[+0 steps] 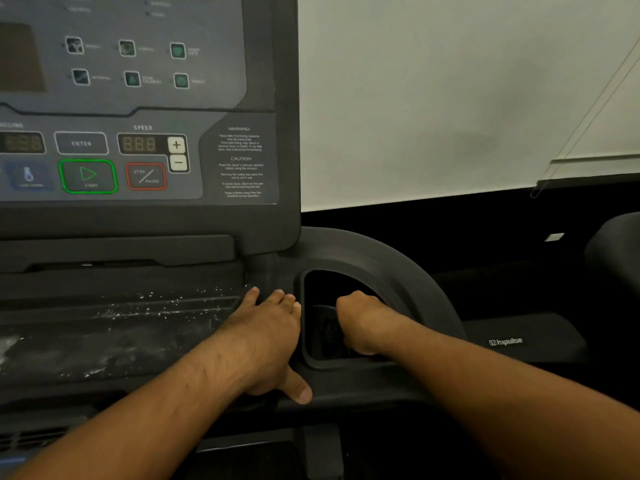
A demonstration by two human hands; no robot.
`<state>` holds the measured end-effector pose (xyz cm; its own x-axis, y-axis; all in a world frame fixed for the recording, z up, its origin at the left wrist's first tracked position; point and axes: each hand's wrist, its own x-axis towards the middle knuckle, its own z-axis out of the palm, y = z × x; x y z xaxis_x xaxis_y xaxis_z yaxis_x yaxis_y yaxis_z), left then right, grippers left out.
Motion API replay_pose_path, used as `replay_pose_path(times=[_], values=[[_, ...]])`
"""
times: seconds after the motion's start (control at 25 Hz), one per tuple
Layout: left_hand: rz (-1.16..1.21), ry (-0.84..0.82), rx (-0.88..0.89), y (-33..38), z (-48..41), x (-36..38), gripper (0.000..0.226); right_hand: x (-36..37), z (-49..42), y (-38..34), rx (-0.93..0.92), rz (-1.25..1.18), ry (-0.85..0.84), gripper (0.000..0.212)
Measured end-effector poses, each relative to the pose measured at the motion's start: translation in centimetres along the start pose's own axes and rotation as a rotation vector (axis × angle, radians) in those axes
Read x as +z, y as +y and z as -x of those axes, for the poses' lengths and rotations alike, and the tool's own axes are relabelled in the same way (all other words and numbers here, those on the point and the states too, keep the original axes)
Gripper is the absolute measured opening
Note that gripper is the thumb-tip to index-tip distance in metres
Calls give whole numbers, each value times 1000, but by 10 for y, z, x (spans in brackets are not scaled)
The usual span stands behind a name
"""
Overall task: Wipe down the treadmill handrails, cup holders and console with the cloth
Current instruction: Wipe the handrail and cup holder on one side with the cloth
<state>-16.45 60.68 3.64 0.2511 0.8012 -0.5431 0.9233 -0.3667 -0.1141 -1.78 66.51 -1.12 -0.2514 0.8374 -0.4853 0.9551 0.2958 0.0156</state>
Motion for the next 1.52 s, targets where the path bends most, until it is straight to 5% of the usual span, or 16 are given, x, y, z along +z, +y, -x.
replay_pose_path(times=[0.24, 0.48, 0.76, 0.92, 1.08, 1.32, 1.44, 1.52], values=[[-6, -13, -15, 0, 2, -1, 124, 1, -16, -20, -89, -243, 85, 28], [-37, -36, -29, 4, 0, -5, 124, 3, -2, -6, -197, -453, -107, 9], [-126, -92, -48, 11, -1, -16, 121, -6, 7, -8, -120, -485, -381, 20], [-117, -116, -58, 10, -1, -18, 121, -15, 0, -9, -109, -292, -434, 28], [-120, -116, -37, 7, -3, -15, 122, -26, -3, -14, -113, 226, -476, 31], [-117, -62, -14, 2, -2, -8, 125, -8, 9, -19, -246, 710, -74, 30], [-116, -68, -10, 3, -3, -10, 123, 0, 4, -6, -457, 903, 225, 27], [-111, -66, -6, 4, -5, -9, 123, 0, -2, 0, -537, 922, 274, 26]])
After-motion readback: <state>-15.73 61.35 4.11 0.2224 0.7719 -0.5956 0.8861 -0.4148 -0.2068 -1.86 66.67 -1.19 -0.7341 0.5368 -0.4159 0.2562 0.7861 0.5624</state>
